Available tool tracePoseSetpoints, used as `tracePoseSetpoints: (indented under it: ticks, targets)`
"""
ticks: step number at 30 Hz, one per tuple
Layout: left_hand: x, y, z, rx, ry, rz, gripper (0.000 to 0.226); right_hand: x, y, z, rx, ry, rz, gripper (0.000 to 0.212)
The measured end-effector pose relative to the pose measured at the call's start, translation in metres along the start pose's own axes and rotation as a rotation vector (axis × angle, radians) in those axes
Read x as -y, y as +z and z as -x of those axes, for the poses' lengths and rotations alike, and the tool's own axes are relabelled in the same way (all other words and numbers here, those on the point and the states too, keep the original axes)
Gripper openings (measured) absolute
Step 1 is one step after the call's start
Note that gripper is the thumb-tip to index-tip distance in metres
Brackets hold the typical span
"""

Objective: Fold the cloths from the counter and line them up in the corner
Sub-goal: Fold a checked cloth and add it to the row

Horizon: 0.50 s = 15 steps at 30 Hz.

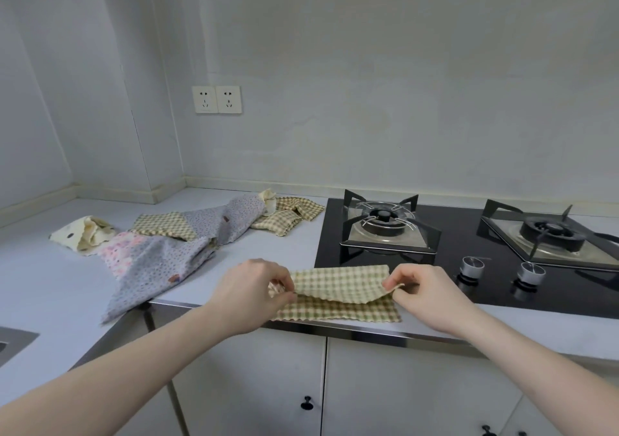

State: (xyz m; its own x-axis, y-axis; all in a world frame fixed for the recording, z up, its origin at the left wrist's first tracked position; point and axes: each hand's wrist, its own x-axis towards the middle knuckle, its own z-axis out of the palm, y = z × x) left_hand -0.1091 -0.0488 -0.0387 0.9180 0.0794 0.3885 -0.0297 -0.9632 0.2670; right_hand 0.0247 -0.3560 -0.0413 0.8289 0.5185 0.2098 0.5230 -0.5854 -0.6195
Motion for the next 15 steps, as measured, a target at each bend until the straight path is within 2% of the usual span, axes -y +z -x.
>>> tracePoseSetpoints:
  ticks: [4, 8, 12, 15]
  targets:
    - [0.000, 0.006, 0.011, 0.043, -0.011, -0.044, 0.020, -0.006, 0.007, 0.012, 0.059, -0.012, 0.064, 0.026]
    - [0.000, 0.004, 0.015, 0.108, -0.056, -0.078, 0.033, -0.010, 0.009, 0.018, 0.092, -0.033, 0.133, 0.022]
    - [0.001, -0.001, 0.000, 0.058, -0.171, 0.085, 0.041, -0.008, 0.004, 0.011, -0.023, -0.027, 0.046, 0.017]
    - [0.015, 0.004, -0.025, -0.024, -0.285, 0.207, 0.028, -0.011, 0.006, -0.009, -0.112, 0.039, -0.012, 0.023]
